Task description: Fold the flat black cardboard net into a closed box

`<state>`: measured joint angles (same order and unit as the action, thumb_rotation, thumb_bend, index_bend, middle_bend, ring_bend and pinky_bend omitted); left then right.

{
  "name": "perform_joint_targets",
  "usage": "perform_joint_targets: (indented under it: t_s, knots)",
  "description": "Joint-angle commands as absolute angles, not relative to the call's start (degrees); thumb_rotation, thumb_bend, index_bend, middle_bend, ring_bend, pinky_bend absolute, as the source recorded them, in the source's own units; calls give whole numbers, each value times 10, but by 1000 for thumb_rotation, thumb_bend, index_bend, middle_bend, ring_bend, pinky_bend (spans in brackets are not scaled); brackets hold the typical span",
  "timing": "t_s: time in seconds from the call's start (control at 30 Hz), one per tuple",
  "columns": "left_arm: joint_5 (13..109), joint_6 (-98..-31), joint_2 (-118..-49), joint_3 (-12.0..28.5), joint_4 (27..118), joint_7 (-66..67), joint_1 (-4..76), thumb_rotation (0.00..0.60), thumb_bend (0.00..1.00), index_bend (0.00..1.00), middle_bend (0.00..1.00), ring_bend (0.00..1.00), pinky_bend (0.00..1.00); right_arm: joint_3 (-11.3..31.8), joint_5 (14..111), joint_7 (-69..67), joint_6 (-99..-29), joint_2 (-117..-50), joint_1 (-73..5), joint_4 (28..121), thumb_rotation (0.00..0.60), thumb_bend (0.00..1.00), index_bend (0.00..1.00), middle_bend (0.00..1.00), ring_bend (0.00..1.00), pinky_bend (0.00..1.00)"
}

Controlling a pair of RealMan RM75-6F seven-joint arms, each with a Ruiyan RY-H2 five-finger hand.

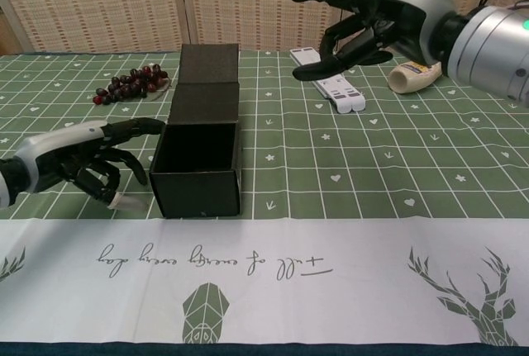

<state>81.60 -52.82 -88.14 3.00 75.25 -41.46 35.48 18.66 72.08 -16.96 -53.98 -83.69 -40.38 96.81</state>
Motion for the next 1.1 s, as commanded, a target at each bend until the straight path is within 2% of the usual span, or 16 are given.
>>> perform_joint_targets:
  t_s: [0.03, 0.43, 0.67, 0.73, 0.93, 1.1]
  knots:
    - [810, -519, -891, 39, 744, -424, 361, 600, 0, 0, 0, 396, 679, 183, 724, -179, -541, -834, -402, 964, 600, 143, 0, 0, 612, 999]
    - [797, -497, -918, 56, 728, -464, 371, 600, 0, 0, 0, 412, 680, 170, 732, -208, -544, -830, -398, 948, 600, 144, 0, 0, 612, 999]
    - [785, -511, -950, 68, 714, -467, 365, 600, 0, 17, 4, 453, 690, 163, 730, -220, -542, -835, -396, 935, 600, 144, 0, 0, 612, 999]
    - [775, -522, -964, 75, 710, -458, 360, 600, 0, 93, 53, 480, 696, 159, 729, -222, -540, -838, -396, 930, 600, 144, 0, 0, 612, 999]
    - [749, -541, -994, 89, 703, -438, 345, 600, 0, 319, 280, 546, 719, 149, 724, -231, -532, -846, -393, 913, 600, 144, 0, 0, 612, 999]
    - [757, -539, -994, 90, 703, -451, 342, 600, 0, 386, 356, 556, 729, 146, 712, -233, -522, -854, -394, 893, 600, 158, 0, 2, 612, 999]
